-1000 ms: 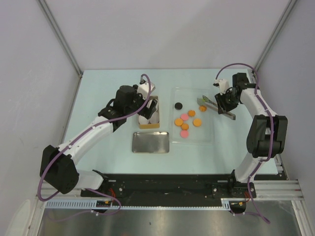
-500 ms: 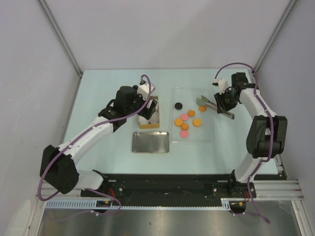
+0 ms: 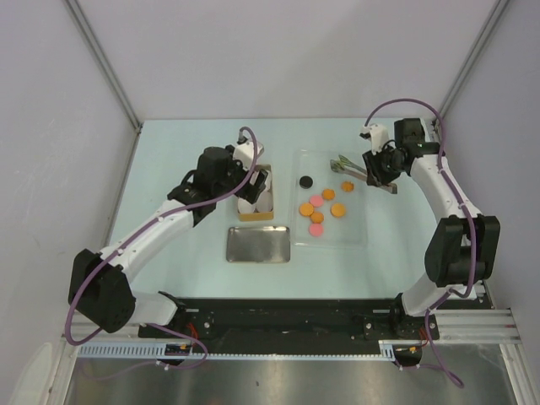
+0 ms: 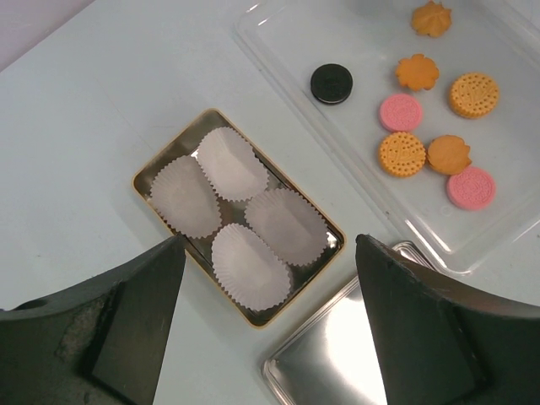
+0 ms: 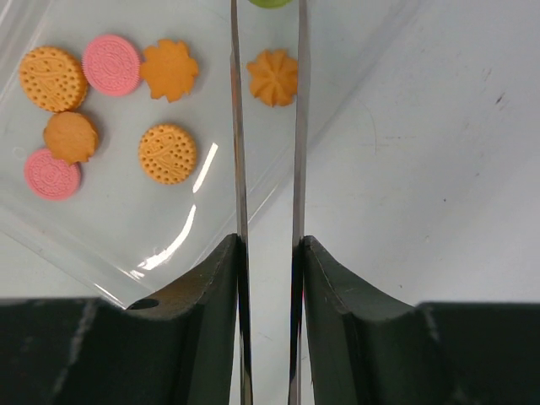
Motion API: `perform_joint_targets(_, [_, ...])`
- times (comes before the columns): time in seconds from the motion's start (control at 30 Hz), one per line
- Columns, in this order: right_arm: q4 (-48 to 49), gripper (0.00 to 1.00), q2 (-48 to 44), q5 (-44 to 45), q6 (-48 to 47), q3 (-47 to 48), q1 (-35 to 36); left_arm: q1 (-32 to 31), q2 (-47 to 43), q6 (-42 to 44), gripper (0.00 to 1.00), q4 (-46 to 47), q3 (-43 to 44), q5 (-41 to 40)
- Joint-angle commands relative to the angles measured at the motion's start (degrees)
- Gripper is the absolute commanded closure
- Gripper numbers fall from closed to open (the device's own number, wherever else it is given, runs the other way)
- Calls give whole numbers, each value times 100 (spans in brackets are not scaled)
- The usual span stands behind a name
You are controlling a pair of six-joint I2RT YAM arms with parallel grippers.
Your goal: Pack the cookies
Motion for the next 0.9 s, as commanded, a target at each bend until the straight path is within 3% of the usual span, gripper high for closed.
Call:
perform_joint_targets(0.0, [97,72,-351,-269,106,318,281,165,-263,-141,13,417,-75,-221])
perform_joint_targets(0.43, [132,72,-325,-322,133,968,1643,1053,-457,-607,13,716,-198,-424])
perform_joint_targets(0.87, [325,72,852,-155,168,1926,2575,1589,-633,-624,13,734,-382,-274])
